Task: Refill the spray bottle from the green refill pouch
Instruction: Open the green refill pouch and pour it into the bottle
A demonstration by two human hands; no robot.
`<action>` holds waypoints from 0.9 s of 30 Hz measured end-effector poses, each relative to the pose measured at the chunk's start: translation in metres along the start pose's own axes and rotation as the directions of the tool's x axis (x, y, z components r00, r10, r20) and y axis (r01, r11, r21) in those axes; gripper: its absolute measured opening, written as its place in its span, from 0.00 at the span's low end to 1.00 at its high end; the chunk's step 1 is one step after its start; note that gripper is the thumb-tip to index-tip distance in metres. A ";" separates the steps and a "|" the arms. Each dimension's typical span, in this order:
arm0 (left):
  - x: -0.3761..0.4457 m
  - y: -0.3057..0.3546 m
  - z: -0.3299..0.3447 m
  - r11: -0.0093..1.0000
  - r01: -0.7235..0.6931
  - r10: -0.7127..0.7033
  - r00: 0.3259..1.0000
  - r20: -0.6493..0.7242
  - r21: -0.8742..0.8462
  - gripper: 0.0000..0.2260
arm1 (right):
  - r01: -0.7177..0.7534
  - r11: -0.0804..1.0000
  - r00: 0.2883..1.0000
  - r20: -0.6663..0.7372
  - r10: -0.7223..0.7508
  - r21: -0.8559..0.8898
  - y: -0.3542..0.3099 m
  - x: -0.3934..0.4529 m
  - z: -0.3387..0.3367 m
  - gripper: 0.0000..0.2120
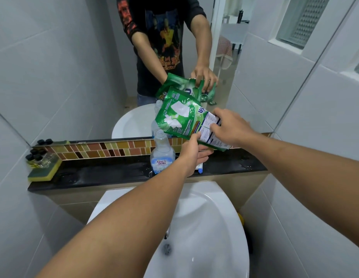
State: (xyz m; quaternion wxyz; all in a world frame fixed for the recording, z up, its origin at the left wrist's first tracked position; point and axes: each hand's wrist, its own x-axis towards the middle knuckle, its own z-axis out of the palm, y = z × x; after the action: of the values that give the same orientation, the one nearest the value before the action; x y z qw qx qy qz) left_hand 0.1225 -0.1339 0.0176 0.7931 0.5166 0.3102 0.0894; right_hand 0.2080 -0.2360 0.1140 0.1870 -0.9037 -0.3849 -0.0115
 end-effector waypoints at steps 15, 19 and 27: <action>-0.007 0.007 0.006 0.992 -0.030 0.035 0.999 0.039 -0.120 0.15 | 0.014 0.996 0.999 -0.036 -0.017 -0.084 -0.011 0.005 -0.015 0.07; -0.008 0.008 0.006 0.990 -0.023 0.028 0.999 0.037 -0.143 0.15 | 0.029 0.993 0.998 -0.043 -0.034 -0.112 -0.015 0.005 -0.017 0.06; -0.011 0.012 0.010 0.987 -0.016 0.026 0.998 0.059 -0.157 0.16 | 0.042 0.988 0.998 -0.046 -0.049 -0.148 -0.021 0.008 -0.025 0.08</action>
State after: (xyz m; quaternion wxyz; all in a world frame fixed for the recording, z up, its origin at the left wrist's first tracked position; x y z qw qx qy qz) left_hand 0.1222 -0.1414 0.0354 0.8392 0.4586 0.2722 0.1061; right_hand 0.2017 -0.2260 0.1453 0.1289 -0.9055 -0.3988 -0.0663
